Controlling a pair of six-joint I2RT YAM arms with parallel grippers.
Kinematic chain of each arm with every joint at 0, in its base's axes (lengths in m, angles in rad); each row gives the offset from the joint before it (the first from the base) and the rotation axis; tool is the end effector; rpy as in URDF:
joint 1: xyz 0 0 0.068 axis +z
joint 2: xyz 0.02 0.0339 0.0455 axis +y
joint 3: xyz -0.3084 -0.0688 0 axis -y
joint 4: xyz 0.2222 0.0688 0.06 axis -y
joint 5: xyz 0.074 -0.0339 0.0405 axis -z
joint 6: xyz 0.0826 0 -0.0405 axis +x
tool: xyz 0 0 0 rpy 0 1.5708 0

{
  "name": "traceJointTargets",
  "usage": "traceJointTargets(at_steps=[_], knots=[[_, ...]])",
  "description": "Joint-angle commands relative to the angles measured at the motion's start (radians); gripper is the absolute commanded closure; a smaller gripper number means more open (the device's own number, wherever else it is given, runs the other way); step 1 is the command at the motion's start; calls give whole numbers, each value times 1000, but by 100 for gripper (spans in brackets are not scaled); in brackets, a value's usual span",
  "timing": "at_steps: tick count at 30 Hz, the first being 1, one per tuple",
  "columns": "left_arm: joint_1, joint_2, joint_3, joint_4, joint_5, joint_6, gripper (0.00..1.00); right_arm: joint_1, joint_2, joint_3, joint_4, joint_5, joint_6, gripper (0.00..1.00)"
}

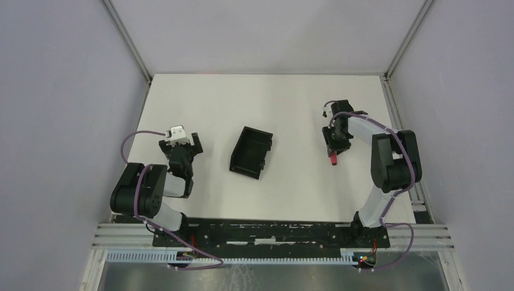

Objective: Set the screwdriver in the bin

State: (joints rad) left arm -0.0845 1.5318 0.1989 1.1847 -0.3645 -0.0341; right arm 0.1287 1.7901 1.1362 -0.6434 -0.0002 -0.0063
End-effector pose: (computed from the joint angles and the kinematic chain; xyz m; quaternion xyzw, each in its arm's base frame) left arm 0.2697 0.0067 0.1975 -0.0995 0.7477 0.0990 0.6490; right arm 0.3394 0.0439 0.1762 -0.0668 0.9884 0.0084 0.1361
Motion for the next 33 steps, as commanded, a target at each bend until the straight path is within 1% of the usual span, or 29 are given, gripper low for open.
traceJointTargets(at_steps=[1, 2, 4, 9, 12, 15, 17, 19, 20, 22, 25, 28, 30, 33], knots=[[2, 6, 14, 58, -8, -39, 0, -4, 42, -1, 45, -15, 2, 69], [3, 6, 13, 58, -8, -39, 0, -4, 47, 13, 32, -14, 0, 81], [3, 6, 13, 58, -8, -38, 0, -3, 43, 57, -5, -19, -6, 99], [3, 6, 13, 58, -8, -37, 0, -4, -20, 238, -159, -6, -6, 100], [3, 7, 13, 58, -8, -39, 0, -4, -40, 352, -300, 17, -11, 100], [3, 6, 13, 58, -8, -39, 0, -4, -61, 401, -378, 45, -4, 100], [3, 6, 13, 58, -8, -39, 0, -5, -81, 410, -376, 49, 24, 100], [2, 6, 13, 57, -8, -38, 0, -4, -91, 416, -358, 5, 63, 100], [3, 7, 13, 58, -8, -39, 0, -3, -98, 414, -332, -47, 95, 100], [3, 6, 13, 58, -8, -39, 0, 23, -115, 390, -236, -144, 170, 100], [2, 6, 13, 58, -8, -38, 0, 163, -148, 345, -43, -204, 295, 100], [2, 6, 13, 58, -8, -38, 0, 325, -141, 348, 109, -198, 402, 100], [3, 6, 13, 58, -8, -38, 0, 417, -122, 348, 188, -199, 458, 100], [3, 7, 13, 58, -8, -38, 0, 526, -77, 358, 244, -188, 499, 100]])
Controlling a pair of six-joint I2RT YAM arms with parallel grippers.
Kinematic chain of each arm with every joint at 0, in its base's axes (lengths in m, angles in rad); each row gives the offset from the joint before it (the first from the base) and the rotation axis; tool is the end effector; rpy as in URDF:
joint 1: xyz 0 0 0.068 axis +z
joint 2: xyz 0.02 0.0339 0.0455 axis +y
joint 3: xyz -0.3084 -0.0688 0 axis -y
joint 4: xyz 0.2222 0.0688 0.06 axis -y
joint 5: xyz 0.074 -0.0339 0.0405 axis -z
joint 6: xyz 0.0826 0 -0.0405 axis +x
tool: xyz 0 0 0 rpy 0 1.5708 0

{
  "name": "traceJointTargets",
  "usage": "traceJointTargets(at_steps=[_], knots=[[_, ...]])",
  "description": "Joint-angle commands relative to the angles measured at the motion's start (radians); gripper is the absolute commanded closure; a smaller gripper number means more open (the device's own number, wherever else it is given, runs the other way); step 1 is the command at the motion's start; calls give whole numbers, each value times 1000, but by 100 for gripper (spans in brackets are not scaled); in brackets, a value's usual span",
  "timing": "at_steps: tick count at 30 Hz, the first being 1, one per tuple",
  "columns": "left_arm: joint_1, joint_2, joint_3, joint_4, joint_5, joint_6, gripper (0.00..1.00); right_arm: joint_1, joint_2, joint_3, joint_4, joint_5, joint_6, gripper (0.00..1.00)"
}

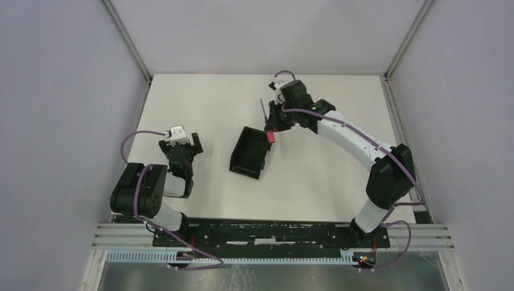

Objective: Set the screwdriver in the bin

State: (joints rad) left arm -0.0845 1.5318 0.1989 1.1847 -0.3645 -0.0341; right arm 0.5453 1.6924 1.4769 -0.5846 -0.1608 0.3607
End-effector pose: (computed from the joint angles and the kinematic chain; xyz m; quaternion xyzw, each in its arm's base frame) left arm 0.2697 0.0067 0.1975 -0.0995 0.7477 0.0990 0.6490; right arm 0.3314 0.2165 0.3191 -0.1152 0.9170 0.2309 0.3043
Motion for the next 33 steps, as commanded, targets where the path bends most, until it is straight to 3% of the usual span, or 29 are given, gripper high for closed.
traceJointTargets(at_steps=[1, 6, 14, 17, 19, 23, 33], knots=[[3, 7, 13, 58, -8, -39, 0, 133, 35, 16, 193, -12, 142, 100], [3, 7, 13, 58, -8, -39, 0, 243, 87, -26, 247, 75, 178, 100], [3, 6, 13, 58, -8, -39, 0, 303, 114, -110, 274, 194, 194, 100], [3, 6, 13, 58, -8, -39, 0, 303, 117, -140, 293, 226, 205, 87], [3, 6, 14, 58, -8, -39, 0, 302, 123, -142, 295, 244, 209, 68], [3, 7, 13, 58, -8, -39, 0, 303, 134, -122, 295, 242, 209, 54], [3, 7, 13, 58, -8, -38, 0, 303, 65, 3, 258, 315, 139, 52]])
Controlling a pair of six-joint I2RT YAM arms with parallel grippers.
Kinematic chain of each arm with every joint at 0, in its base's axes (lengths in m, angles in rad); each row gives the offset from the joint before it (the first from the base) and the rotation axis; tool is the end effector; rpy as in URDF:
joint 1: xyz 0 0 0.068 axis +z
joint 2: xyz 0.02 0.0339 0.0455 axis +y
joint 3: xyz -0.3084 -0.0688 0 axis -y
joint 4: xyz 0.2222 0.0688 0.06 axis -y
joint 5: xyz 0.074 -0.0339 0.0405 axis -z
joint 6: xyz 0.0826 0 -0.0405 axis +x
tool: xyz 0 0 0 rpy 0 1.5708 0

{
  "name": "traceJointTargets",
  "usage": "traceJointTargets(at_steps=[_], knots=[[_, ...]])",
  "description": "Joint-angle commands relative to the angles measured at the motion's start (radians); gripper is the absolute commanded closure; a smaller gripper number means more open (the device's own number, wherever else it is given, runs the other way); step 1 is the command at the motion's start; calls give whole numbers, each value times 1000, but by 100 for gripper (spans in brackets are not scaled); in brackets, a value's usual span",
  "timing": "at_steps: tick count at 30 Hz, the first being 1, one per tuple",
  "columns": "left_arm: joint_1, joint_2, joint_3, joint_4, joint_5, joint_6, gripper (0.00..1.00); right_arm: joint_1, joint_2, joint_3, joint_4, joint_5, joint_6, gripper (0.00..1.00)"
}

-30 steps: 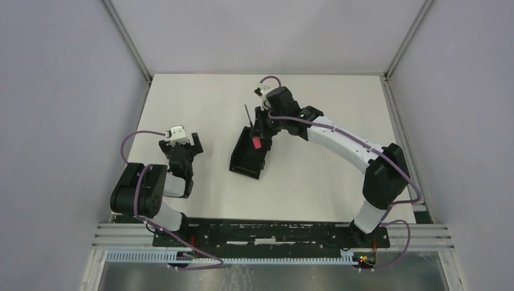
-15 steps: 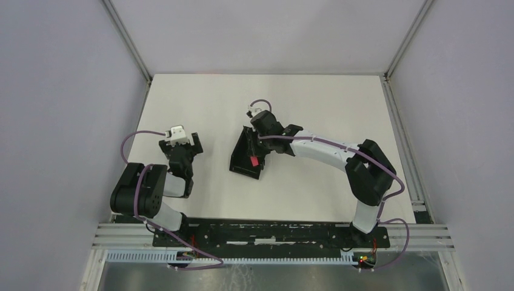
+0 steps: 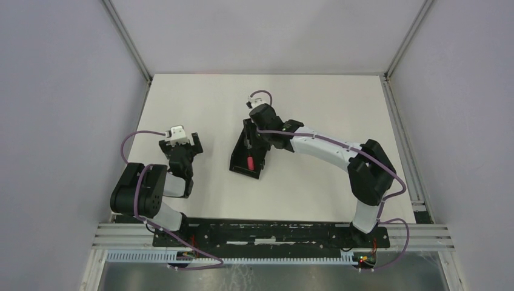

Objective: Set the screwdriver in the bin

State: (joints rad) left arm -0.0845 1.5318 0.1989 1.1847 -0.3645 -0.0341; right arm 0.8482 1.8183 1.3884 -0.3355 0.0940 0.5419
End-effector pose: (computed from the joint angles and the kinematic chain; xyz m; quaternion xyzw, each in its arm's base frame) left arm 0.2697 0.0067 0.1975 -0.0995 0.7477 0.0990 0.6490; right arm 0.2936 0.3213 0.2662 -0.1220 0.9110 0.2175 0.3283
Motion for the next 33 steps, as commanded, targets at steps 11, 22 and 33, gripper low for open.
traceJointTargets(at_steps=[11, 22, 33], knots=[[3, 7, 14, 58, -8, -38, 0, -81, -282, 42, 32, 134, -202, 2], [3, 7, 13, 58, -8, -38, 0, -297, -626, -439, 298, 298, -505, 2], [3, 7, 14, 58, -9, -37, 0, -394, -855, -997, 711, 397, -604, 2]])
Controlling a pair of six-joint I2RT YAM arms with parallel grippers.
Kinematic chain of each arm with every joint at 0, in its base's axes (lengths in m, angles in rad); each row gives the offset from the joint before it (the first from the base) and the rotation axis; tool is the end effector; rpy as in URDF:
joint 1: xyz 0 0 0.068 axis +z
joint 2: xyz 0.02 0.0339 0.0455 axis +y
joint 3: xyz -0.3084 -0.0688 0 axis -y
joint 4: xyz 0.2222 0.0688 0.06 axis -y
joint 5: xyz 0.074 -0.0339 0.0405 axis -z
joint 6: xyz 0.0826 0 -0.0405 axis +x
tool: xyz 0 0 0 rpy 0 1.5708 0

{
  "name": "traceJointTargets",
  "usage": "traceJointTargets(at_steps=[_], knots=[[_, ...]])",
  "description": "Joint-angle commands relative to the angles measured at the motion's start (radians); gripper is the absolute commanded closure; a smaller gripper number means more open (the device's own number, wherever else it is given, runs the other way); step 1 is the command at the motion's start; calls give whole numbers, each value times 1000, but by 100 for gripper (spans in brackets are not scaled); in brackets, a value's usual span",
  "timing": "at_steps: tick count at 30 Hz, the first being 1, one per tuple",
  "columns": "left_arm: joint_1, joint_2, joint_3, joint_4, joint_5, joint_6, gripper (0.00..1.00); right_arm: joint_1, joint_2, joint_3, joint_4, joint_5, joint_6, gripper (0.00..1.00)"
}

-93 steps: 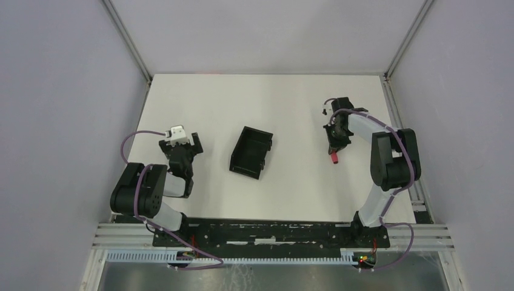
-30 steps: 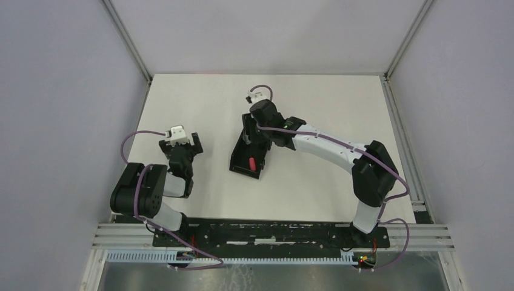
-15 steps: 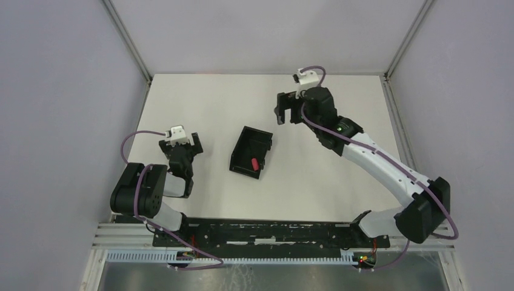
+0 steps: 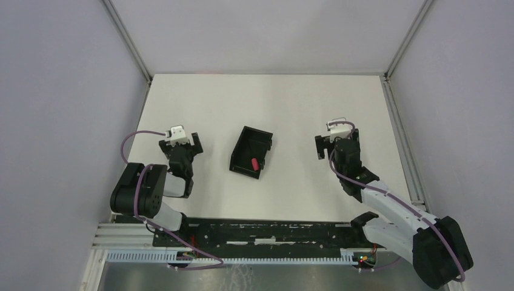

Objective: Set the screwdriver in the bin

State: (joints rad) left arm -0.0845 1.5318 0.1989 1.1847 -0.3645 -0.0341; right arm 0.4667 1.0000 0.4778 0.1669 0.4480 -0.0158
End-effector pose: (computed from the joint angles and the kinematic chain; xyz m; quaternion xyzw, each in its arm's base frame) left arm 0.2697 0.0067 0.1975 -0.0995 0.7477 0.0990 0.6490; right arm 0.2082 0.0648 0.2625 -0.0681 0.8076 -0.0533 0.5834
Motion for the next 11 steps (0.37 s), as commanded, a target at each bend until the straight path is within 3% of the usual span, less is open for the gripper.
traceJointTargets(at_steps=[1, 11], knots=[[3, 7, 14, 58, -8, -37, 0, -15, -38, -110, 221, 45, -45, 2], [3, 7, 14, 58, -8, -39, 0, -33, -6, -160, 263, 29, -17, 2]])
